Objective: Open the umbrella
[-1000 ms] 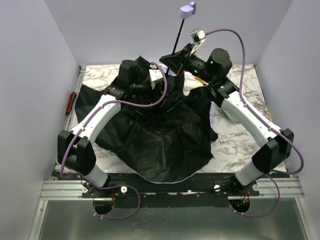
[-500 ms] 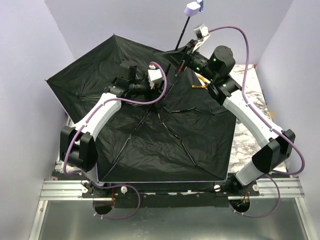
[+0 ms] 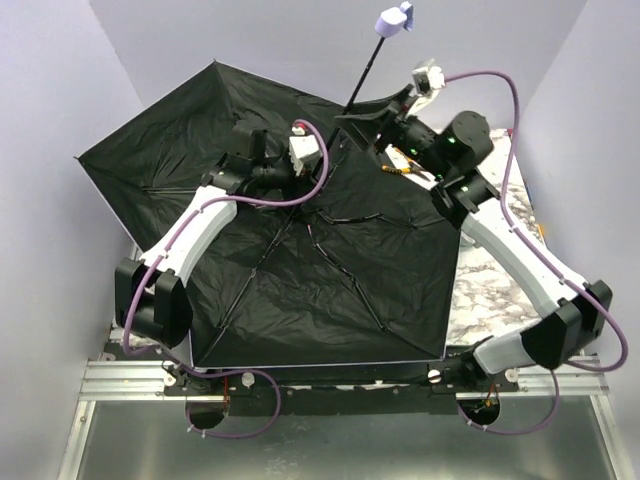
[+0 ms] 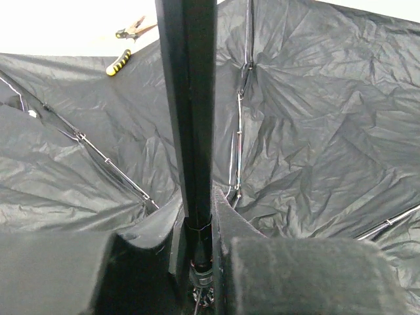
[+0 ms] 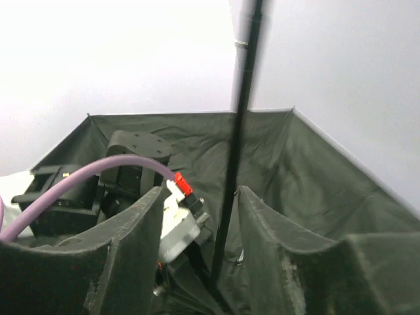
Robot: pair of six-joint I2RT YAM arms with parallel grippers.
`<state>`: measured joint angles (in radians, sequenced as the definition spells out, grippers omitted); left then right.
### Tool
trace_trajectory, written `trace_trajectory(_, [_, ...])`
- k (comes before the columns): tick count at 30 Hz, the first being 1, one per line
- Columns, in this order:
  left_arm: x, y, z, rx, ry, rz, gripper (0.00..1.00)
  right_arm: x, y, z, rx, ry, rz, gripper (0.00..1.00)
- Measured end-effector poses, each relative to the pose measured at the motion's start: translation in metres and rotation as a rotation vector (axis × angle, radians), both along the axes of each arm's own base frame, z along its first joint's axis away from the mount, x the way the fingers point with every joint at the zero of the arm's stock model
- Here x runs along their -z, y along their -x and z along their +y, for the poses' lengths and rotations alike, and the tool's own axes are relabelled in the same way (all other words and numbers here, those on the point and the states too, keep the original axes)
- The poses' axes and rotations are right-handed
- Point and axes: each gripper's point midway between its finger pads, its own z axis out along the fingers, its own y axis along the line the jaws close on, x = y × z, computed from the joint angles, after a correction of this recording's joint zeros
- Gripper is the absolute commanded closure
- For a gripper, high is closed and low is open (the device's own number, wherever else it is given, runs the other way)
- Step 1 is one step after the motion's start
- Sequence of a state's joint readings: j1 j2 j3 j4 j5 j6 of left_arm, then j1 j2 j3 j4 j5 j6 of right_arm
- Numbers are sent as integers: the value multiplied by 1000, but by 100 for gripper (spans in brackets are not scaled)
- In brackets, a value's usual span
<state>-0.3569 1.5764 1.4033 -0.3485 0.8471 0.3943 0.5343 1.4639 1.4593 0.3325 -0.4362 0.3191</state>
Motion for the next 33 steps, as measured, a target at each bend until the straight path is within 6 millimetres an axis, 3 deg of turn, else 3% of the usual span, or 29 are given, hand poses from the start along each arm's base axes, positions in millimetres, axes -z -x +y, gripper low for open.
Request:
trace_trajectory(2, [-5, -1, 4, -17, 6, 10, 100, -14, 13, -9, -3, -21, -49, 24])
trace_trajectory(6, [-26, -4, 7, -45, 28, 4, 100, -20, 41, -26, 2, -27, -140, 20])
trace_trajectory(9, [-56, -4, 8, -57, 57, -35, 100, -3, 46, -32, 22, 7, -141, 19])
trace_trajectory(15, [-125, 2, 11, -56, 110, -194, 100, 47, 35, -43, 104, 88, -8, 18])
trace_trajectory(21, [-187, 21, 23, -32, 105, -470, 100, 53, 33, -63, 205, 100, 59, 16])
trace_trajectory(27, [-207, 36, 47, -53, -6, -793, 100, 47, 33, -84, 280, 94, 71, 15])
trace_trajectory(33, [-202, 32, 62, -65, -147, -1041, 100, 50, 33, -87, 283, 138, 106, 15])
